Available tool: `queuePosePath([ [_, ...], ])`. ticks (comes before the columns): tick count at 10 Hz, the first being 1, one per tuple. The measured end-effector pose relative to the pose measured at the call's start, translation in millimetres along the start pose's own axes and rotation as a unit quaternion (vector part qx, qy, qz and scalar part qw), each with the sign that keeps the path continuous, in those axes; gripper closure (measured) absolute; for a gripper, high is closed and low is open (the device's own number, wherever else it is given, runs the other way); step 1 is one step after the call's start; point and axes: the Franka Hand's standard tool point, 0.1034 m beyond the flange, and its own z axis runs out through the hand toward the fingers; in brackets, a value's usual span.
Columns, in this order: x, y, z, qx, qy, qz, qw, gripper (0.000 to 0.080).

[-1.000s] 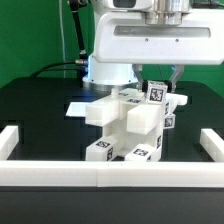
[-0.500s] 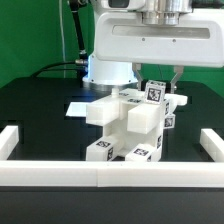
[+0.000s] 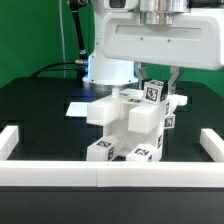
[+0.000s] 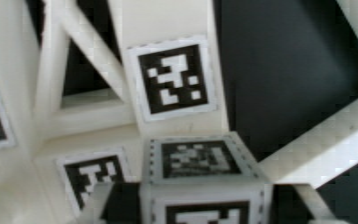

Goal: Assemble chair

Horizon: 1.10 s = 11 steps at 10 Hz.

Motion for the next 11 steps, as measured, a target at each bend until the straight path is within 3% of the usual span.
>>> queuePosePath([
  [4,-0.8,-0.8,0.0,0.002,-0.002,0.101,0.995,0.0512],
  [5,-0.8,-0.8,0.1,0.002,-0.002,0.101,0.995,0.0453],
  [6,-0.8,-0.7,0.1,0.002,-0.002,0.096,0.995,0.0453],
  [7,-0.8,-0.7,0.1,0.002,-0.002,0.079,0.997,0.0275],
  [8,-0.9,-0.7,0.4,0.001,-0.002,0.077,0.997,0.0275],
  [9,-1.2,-0.9,0.4,0.001,-0.001,0.064,0.998,0.0175],
  [11,-1.0,-0.7,0.4,0.001,-0.001,-0.021,1.0,0.0155],
])
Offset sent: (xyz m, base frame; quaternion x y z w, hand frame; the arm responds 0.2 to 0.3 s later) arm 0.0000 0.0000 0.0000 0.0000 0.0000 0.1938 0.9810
